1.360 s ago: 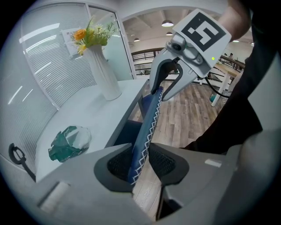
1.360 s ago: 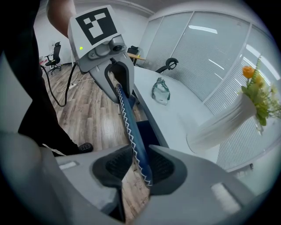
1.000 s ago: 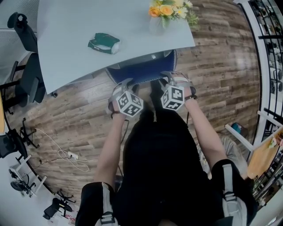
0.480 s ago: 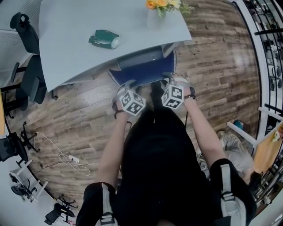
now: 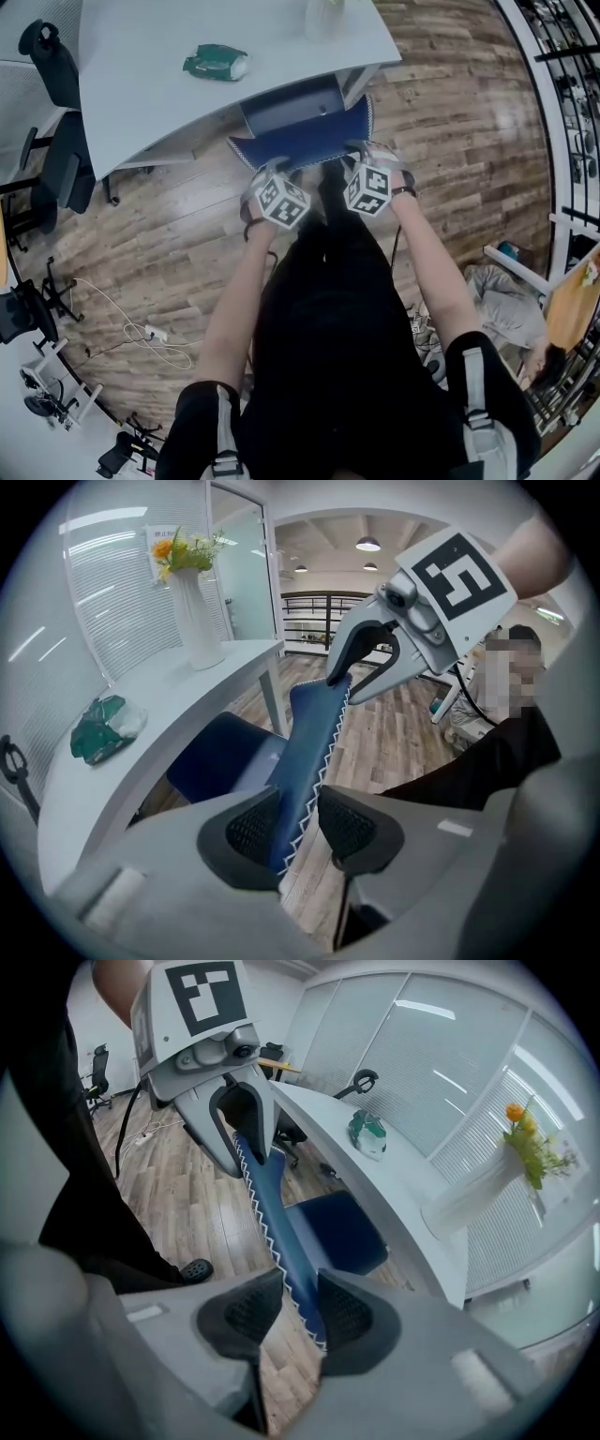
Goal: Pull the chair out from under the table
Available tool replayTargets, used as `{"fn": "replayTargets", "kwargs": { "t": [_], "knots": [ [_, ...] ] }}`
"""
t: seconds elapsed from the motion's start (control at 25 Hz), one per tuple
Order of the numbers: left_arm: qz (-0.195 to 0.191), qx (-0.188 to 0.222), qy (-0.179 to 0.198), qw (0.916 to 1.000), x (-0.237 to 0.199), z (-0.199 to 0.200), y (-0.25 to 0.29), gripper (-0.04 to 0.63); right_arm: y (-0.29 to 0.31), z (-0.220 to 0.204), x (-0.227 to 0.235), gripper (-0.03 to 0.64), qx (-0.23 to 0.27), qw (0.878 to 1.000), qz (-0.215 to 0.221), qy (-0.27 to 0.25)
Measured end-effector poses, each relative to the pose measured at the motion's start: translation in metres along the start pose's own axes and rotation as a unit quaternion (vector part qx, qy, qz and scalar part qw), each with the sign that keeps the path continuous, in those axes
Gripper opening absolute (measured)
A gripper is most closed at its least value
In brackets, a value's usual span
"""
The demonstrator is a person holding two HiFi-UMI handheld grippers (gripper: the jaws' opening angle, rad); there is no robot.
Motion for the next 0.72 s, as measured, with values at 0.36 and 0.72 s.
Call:
{"fn": "replayTargets", "kwargs": {
  "t": [0.36,0.72],
  "knots": [
    [-0.002,-0.019,-0.004,0.9998,0.020,-0.010,0.007,0.130,-0.008,-0.010,-0.020,0.121,0.016,1.000,0.006,-0.001],
    [-0.009,-0.068,-0.001,0.9977,0.043,-0.020,0.015,0.124,-0.017,-0.018,-0.041,0.110,0.003,0.999,0.034,-0.028]
  ]
}}
Point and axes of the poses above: the fingertips, and each gripper's own axes: y forward along the fingers, x to its right, z out of its top, the point moved 5 cm from there along -y, backward along the fingers, and after that the axes turned 13 degrees about -z, right-handed, at the moved point
